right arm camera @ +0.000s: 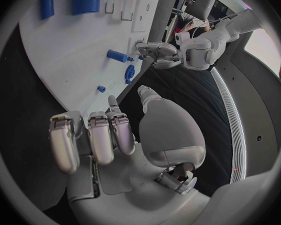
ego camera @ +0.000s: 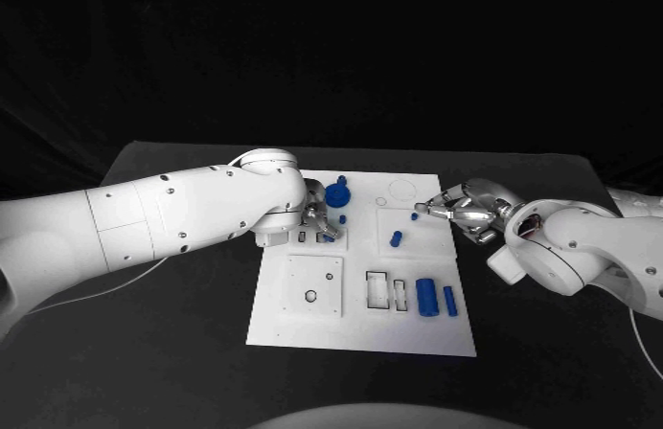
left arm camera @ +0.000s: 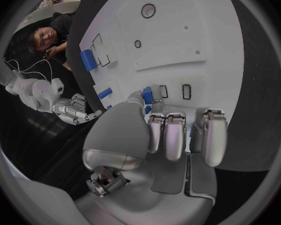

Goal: Assemble the parts on the task board

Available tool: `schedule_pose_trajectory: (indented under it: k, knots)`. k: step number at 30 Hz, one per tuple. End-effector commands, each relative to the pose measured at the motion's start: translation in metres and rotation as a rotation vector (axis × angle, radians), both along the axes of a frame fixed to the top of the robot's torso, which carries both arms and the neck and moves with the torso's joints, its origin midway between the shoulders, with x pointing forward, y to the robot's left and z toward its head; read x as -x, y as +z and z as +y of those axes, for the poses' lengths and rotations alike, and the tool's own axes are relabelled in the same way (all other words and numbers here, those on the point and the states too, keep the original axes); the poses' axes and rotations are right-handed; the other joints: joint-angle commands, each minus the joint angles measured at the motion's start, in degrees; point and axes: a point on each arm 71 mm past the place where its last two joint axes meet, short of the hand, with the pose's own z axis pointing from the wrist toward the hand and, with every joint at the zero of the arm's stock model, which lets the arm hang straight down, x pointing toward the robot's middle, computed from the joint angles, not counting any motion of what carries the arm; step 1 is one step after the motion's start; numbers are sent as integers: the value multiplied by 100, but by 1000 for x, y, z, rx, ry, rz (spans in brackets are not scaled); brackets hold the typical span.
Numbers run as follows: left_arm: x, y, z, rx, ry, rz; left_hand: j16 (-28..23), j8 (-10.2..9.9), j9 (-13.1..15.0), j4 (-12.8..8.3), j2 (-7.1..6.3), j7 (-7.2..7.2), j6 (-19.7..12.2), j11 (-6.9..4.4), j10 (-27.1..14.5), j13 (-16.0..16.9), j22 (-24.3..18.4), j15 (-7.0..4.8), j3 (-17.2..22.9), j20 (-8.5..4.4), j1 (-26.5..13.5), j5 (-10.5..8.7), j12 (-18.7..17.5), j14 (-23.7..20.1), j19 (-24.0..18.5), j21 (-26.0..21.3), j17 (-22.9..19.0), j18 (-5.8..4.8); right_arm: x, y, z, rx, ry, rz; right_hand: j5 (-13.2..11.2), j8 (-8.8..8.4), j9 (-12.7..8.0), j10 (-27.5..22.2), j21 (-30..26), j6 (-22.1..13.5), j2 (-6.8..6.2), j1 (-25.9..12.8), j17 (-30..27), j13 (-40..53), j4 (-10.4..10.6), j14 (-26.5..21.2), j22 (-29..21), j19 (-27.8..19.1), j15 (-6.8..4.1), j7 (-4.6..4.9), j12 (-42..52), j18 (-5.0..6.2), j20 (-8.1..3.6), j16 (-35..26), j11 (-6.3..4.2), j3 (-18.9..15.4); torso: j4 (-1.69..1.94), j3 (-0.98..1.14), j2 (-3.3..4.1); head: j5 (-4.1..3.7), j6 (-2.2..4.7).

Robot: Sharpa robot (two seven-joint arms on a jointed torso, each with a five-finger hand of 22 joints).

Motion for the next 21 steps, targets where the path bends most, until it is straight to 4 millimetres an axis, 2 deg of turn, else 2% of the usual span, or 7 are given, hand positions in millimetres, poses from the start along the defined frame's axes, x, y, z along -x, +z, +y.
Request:
schedule_pose_trajectory:
  k: [1,14,21]
  knots:
    - [0,1,-1,26,1,-4,14,-21,8,16,-20,2,54,-29,605,1492,1509,-24,23,-41,21,37,11,606,592,14,1510,-85,0,-1,-1,11,8,3,-1,14,-5,601,26,-25,54,11,1505,1507,-6,607,1509,610,39,6,16,-38,36,23,31,-32,6,-2,-2,-3,4]
    - [1,4,13,4,21,-3,14,-35,18,26,-60,4,109,-26,605,1492,1509,-21,-14,-41,-110,13,11,606,592,14,1510,-85,1,-3,-4,16,0,10,-2,13,-7,601,26,-30,61,12,1505,1507,-4,607,1509,610,41,9,16,-38,38,23,34,-33,4,7,-8,0,4]
    - [2,8,20,-46,18,17,14,-39,18,25,-66,3,112,-26,605,1492,1509,-21,-19,-40,-123,7,11,606,592,14,1510,-85,1,-4,-4,18,0,14,-2,13,-7,601,26,-30,61,12,1505,1507,-4,607,1509,610,41,9,16,-38,38,23,34,-33,0,2,-2,7,5]
